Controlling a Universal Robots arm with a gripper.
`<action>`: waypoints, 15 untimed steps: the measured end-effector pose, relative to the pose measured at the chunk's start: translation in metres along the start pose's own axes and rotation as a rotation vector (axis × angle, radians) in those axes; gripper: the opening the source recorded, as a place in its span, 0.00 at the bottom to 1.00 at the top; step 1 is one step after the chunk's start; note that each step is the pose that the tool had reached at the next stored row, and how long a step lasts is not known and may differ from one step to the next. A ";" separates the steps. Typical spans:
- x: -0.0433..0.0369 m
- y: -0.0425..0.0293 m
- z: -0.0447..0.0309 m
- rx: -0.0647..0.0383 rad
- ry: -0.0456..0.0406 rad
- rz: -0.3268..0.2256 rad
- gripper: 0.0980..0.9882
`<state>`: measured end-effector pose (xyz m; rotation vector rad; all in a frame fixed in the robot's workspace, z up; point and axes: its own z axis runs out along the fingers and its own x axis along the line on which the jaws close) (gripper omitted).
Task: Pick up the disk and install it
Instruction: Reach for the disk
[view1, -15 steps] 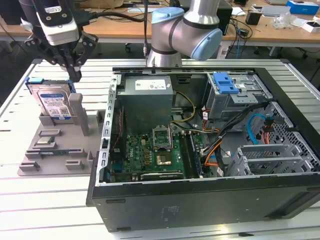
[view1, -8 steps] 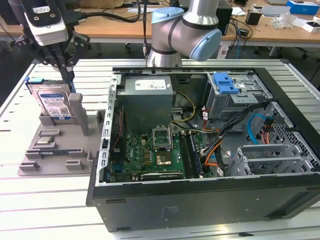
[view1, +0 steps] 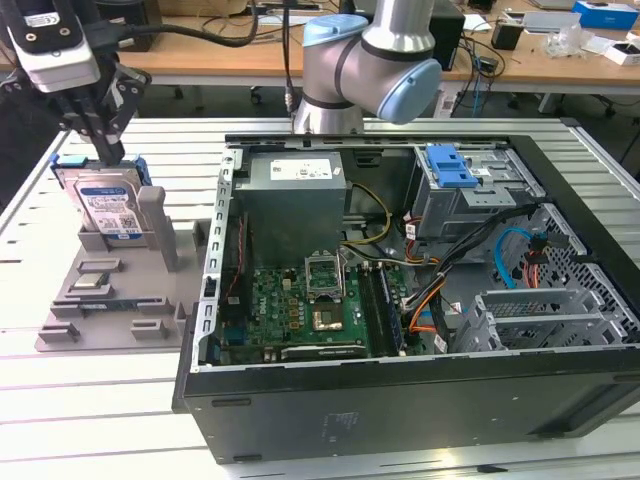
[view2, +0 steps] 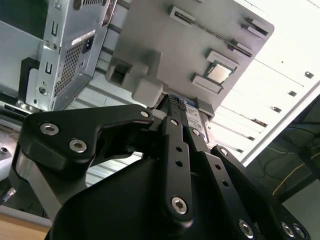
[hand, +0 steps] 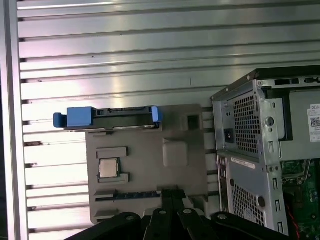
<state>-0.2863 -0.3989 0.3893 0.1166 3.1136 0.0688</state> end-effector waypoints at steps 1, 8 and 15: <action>0.0020 -0.0002 0.0000 0.000 0.0001 0.000 0.01; 0.0229 -0.0017 0.0003 0.000 0.0000 0.000 0.01; 0.0463 -0.0035 0.0009 0.000 0.0001 0.000 0.01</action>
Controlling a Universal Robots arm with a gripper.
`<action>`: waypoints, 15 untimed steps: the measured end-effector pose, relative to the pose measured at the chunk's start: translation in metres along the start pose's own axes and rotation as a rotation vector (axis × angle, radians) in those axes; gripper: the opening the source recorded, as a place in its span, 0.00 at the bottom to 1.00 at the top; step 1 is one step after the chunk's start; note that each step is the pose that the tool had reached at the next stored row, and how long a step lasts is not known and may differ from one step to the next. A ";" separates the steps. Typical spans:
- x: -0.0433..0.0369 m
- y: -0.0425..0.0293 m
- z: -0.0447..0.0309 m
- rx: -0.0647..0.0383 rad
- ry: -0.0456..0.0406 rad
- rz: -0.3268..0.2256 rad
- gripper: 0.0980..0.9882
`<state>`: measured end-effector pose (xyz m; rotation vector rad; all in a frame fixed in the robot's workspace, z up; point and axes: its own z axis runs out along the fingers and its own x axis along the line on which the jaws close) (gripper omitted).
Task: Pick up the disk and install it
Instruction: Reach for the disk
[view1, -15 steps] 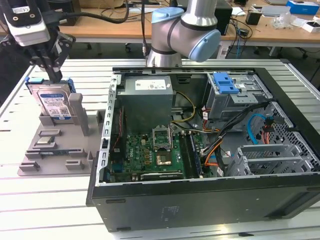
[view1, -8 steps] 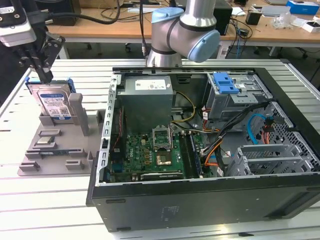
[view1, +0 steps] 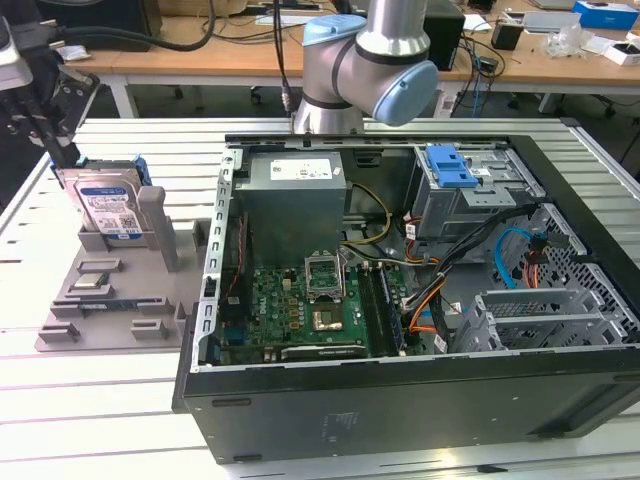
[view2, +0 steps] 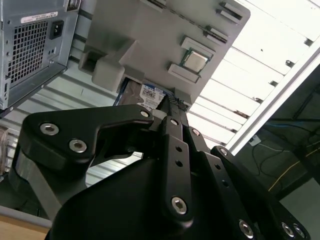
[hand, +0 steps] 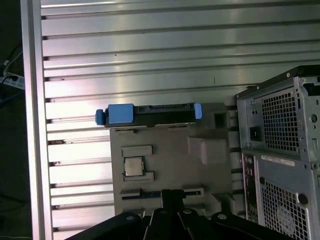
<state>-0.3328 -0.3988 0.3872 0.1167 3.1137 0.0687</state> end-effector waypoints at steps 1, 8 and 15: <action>0.0040 -0.0003 0.0002 0.000 0.0000 0.000 0.01; 0.0170 0.0030 0.0029 0.001 -0.0001 0.000 0.01; 0.0313 0.0178 0.0079 0.008 -0.0004 0.000 0.01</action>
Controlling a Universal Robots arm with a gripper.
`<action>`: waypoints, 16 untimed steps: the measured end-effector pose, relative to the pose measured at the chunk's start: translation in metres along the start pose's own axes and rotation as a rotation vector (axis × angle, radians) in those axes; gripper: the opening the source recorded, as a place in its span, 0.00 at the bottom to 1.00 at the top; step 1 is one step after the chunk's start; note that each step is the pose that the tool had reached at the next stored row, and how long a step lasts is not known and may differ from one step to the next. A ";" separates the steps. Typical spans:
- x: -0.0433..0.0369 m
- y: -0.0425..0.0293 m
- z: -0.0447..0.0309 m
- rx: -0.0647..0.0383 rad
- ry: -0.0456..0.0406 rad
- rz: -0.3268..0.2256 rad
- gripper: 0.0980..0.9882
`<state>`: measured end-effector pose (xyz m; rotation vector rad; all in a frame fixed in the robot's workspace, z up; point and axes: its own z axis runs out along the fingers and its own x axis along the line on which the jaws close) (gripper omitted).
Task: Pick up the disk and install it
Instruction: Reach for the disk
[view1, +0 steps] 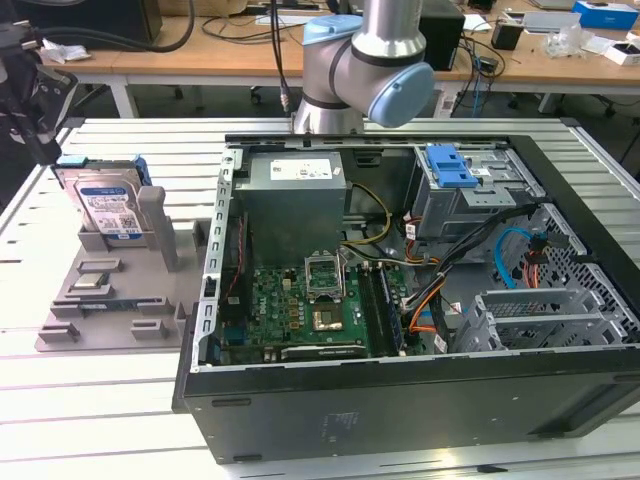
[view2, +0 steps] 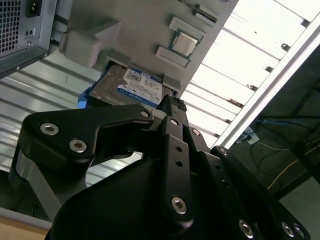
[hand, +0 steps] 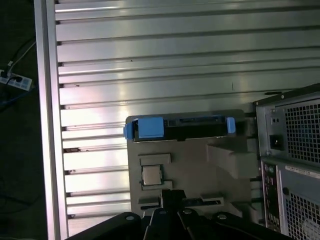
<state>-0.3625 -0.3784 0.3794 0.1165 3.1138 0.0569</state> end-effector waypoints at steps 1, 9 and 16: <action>0.0033 0.0031 0.0015 0.002 -0.0004 0.000 0.01; 0.0113 0.0089 0.0082 0.006 -0.0005 0.000 0.01; 0.0113 0.0090 0.0084 0.006 -0.0006 0.000 0.01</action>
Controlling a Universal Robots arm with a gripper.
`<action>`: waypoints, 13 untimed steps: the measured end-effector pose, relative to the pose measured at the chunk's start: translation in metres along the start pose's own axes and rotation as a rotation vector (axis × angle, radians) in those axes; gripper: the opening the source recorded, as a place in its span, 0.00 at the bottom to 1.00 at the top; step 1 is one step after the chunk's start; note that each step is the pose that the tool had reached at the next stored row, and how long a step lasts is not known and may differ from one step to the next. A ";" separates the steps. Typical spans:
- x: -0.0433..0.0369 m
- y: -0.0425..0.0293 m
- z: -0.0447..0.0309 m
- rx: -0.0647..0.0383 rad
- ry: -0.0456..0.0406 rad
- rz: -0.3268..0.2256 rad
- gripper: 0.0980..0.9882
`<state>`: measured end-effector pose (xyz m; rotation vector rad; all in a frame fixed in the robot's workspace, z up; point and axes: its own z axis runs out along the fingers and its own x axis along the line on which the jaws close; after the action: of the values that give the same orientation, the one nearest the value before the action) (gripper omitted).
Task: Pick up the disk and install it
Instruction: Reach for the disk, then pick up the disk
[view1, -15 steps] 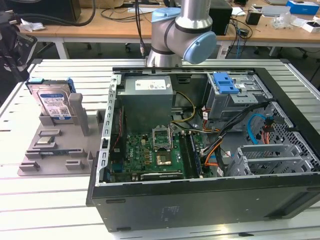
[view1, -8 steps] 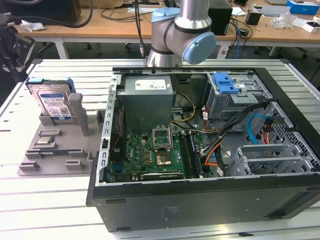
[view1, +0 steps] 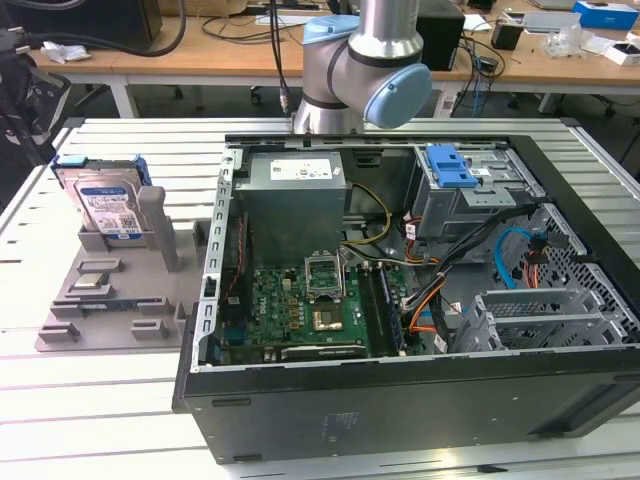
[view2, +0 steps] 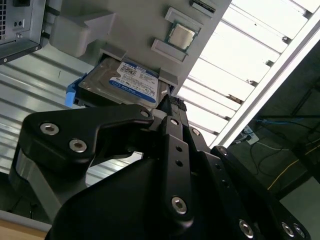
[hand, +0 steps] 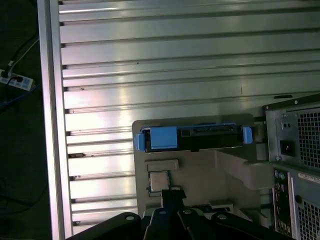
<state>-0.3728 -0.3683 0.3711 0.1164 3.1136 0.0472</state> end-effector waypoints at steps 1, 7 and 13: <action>0.0000 0.0000 0.0000 0.000 0.0000 0.000 0.01; -0.0001 0.0000 0.0000 -0.002 0.0023 -0.075 0.01; 0.0000 0.0000 0.0000 -0.004 0.0054 -0.172 0.01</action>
<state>-0.3728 -0.3683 0.3711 -0.1514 3.1147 0.0506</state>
